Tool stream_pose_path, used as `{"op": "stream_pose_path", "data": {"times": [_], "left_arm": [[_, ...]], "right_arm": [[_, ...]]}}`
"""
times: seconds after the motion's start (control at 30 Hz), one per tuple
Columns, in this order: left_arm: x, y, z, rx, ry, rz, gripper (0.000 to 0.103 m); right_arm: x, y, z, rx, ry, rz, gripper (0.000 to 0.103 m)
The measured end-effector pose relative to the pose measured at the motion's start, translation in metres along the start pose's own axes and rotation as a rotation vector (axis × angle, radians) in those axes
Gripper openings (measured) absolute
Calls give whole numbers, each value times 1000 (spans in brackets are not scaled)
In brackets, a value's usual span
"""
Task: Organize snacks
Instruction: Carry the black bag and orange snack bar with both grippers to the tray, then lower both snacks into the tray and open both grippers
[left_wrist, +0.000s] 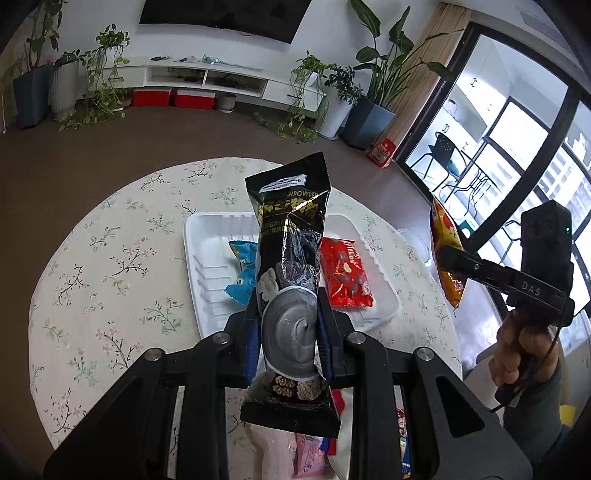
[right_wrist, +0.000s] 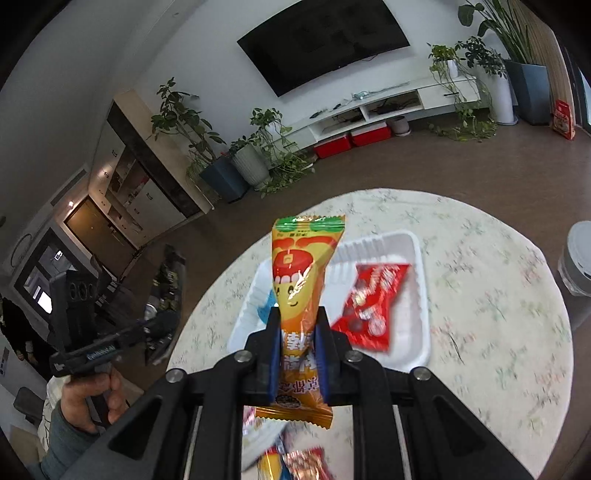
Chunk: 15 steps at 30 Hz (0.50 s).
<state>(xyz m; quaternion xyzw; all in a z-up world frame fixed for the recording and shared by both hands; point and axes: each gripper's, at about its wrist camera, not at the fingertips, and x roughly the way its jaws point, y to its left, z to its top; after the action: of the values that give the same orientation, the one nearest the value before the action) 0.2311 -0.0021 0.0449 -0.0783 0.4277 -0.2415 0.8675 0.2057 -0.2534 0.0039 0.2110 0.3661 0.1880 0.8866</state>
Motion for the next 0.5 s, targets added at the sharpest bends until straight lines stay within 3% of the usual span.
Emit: {"op": "stream_pose_path", "data": {"times": [0.33, 0.5], "left_arm": [[89, 17, 5, -30, 85, 115, 23], [113, 19, 4, -22, 99, 134, 23]], "right_arm": [[105, -15, 20, -10, 141, 2, 18], [131, -21, 13, -33, 172, -23, 18]]}}
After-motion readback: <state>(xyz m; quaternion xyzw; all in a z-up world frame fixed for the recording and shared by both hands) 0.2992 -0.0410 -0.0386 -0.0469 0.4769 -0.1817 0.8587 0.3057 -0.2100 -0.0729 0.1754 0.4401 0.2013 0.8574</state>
